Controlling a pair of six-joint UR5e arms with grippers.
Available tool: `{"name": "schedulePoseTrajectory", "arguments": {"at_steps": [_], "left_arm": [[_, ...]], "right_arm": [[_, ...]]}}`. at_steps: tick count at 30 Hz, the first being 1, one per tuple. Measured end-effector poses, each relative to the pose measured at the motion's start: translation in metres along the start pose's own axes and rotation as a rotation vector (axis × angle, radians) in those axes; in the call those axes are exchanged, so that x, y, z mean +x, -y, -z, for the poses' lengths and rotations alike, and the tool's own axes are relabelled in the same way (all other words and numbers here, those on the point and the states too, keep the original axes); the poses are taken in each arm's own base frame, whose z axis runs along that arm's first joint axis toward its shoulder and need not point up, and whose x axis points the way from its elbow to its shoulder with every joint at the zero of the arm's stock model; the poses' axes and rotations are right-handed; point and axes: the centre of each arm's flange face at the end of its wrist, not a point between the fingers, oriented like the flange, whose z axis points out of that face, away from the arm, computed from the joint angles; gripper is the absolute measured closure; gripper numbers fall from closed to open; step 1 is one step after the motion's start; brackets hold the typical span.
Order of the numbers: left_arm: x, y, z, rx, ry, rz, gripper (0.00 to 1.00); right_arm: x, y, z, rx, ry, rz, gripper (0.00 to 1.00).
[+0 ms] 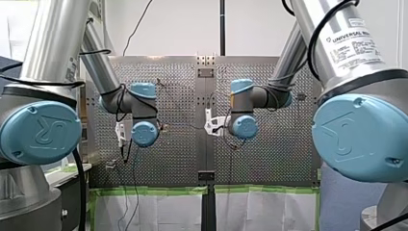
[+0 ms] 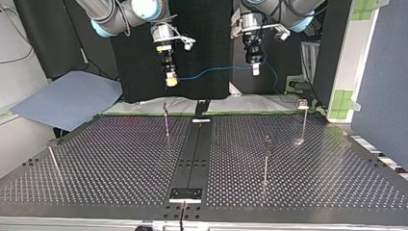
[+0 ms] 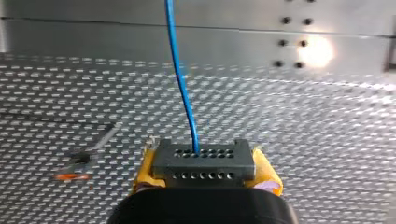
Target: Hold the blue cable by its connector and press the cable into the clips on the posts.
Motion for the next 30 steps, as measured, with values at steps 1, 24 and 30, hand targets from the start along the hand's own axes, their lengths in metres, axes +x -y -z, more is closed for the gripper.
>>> {"name": "schedulePoseTrajectory", "arguments": {"at_steps": [1,24,30], "left_arm": [[0.003,0.000,0.000,-0.001,-0.005,-0.005,1.00],[-0.047,0.002,-0.008,-0.008,0.002,-0.044,1.00],[-0.086,0.012,-0.022,-0.008,0.049,-0.006,1.00]], "right_arm": [[0.007,0.000,-0.001,0.003,-0.012,0.004,1.00],[0.061,0.022,-0.017,0.105,-0.092,0.001,1.00],[0.075,0.035,-0.023,0.123,-0.108,-0.003,1.00]]}}
